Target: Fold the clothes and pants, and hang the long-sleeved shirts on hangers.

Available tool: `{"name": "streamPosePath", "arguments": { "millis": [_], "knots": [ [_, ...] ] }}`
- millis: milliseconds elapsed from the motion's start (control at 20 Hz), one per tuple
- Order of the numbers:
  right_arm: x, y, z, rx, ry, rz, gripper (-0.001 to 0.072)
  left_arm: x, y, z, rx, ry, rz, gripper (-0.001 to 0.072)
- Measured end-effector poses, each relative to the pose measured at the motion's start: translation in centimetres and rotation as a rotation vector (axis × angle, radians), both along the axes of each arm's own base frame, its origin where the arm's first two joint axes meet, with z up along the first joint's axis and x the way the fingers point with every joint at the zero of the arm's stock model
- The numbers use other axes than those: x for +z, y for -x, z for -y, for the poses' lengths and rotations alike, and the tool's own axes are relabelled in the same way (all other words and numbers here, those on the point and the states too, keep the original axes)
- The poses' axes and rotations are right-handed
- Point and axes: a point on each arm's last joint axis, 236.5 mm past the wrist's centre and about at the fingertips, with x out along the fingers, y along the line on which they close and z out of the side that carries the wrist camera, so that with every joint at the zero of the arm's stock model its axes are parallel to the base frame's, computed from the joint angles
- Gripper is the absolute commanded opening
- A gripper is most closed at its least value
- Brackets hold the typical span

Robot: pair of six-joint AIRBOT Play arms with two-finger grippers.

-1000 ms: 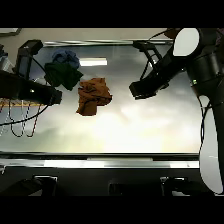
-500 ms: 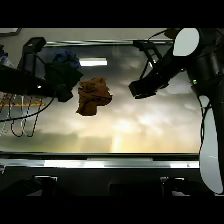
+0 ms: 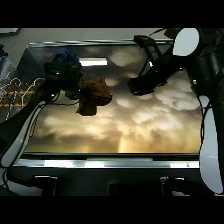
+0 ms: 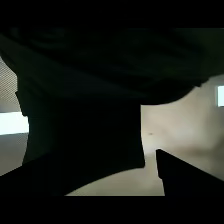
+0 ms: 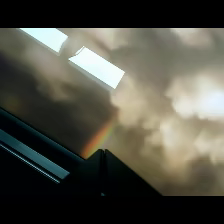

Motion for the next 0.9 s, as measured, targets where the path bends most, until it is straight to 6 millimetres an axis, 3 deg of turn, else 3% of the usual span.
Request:
{"name": "streamPosePath", "arguments": {
  "millis": [100, 150, 200, 300, 350, 400, 450, 650, 750, 900],
  "knots": [
    [0.0, -0.1, -0.1, -0.013, -0.005, 0.001, 0.0044, -2.2, -1.5, -0.6, 0.049, 0.019, 0.010, 0.0720],
    [0.1, -0.1, -0.1, -0.019, -0.007, -0.002, 0.0098, -2.9, -2.2, -0.7, 0.072, 0.038, 0.022, 0.0720],
    [0.1, -0.2, -0.1, -0.029, -0.011, -0.001, 0.0148, -3.4, -2.9, -0.8, 0.088, 0.056, 0.039, 0.0720],
    [0.2, -0.4, -0.2, -0.047, -0.019, 0.000, 0.0151, -3.9, -4.3, -0.7, 0.115, 0.084, 0.078, 0.0720],
    [0.2, -0.6, -0.2, -0.060, -0.025, 0.003, 0.0151, -4.1, -4.8, -0.7, 0.124, 0.093, 0.094, 0.0648],
    [0.3, -0.8, -0.3, -0.068, -0.030, 0.008, 0.0151, -4.3, -5.2, -0.8, 0.132, 0.101, 0.108, 0.0271],
    [0.4, -1.0, -0.4, -0.077, -0.037, 0.013, 0.0151, -4.6, -5.5, -0.8, 0.136, 0.105, 0.114, 0.0025],
    [0.6, -1.5, -0.6, -0.096, -0.053, 0.030, 0.0151, -3.3, -5.1, -0.6, 0.111, 0.109, 0.104, 0.0014],
    [0.7, -1.6, -0.7, -0.101, -0.056, 0.033, 0.0151, -0.9, -3.9, -0.1, 0.065, 0.112, 0.088, 0.0013],
    [0.5, -1.4, -0.3, -0.104, -0.039, 0.023, 0.0151, 3.5, -0.6, 1.8, -0.007, 0.141, 0.042, 0.0013]
  ]
}}
